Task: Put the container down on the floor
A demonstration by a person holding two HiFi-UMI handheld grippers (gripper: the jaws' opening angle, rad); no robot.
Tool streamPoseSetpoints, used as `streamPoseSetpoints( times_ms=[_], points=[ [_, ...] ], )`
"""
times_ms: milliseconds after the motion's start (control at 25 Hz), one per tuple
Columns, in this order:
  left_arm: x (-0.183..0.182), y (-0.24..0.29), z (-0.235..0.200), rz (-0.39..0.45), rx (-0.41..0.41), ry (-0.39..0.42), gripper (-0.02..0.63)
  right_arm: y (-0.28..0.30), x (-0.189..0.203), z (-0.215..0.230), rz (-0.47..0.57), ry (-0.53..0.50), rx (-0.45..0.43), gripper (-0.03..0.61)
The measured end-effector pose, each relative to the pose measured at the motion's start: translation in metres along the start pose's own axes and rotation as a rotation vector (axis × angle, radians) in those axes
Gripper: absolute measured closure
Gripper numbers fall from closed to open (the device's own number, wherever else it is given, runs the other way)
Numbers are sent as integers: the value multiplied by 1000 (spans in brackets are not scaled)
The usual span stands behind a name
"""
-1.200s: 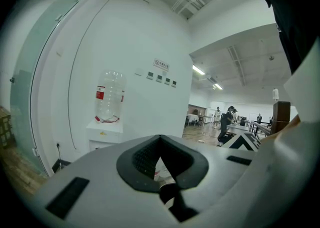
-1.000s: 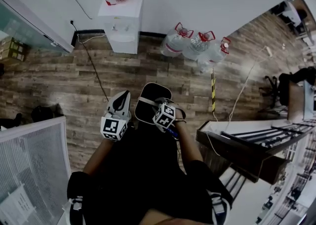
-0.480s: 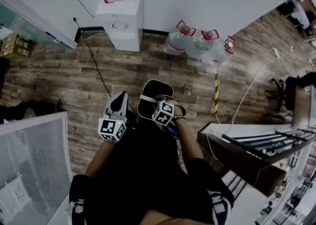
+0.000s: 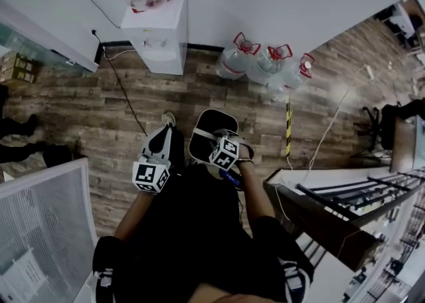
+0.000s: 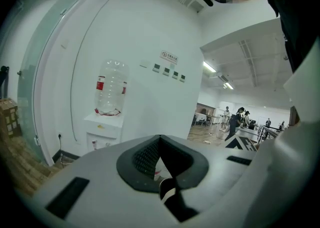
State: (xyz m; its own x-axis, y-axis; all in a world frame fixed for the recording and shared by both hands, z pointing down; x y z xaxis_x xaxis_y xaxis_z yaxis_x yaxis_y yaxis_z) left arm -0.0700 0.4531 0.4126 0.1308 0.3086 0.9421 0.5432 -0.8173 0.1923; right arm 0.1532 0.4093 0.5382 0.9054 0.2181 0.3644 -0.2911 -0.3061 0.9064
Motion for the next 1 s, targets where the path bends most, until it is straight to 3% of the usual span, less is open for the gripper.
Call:
streamPoseSetpoints(
  times_ms=[240,760,1000],
  points=[
    [-15,51,-46,-49,58,93,584,25,-15,41,-22,40,9,466],
    [-78,147,-175,-67,180,101,584,91,-89,163,-10,66,69,466],
    [-94,179,-210,-63,170,96,584,126,-119,222,23,55,103,466]
  ],
)
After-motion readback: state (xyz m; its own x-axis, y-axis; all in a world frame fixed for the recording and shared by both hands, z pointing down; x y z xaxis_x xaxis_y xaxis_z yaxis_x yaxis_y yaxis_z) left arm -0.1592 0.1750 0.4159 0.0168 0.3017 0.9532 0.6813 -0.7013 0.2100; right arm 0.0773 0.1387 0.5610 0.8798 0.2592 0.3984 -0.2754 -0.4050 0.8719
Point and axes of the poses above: the fingertips, and each gripper's own axes: y forward along the fingers, z to its right, x out of its underside, the point moved 10 cm from there along -y, backward along the fingers, and after that the axes turned 11 degrees about x, right-handed, at the moved point
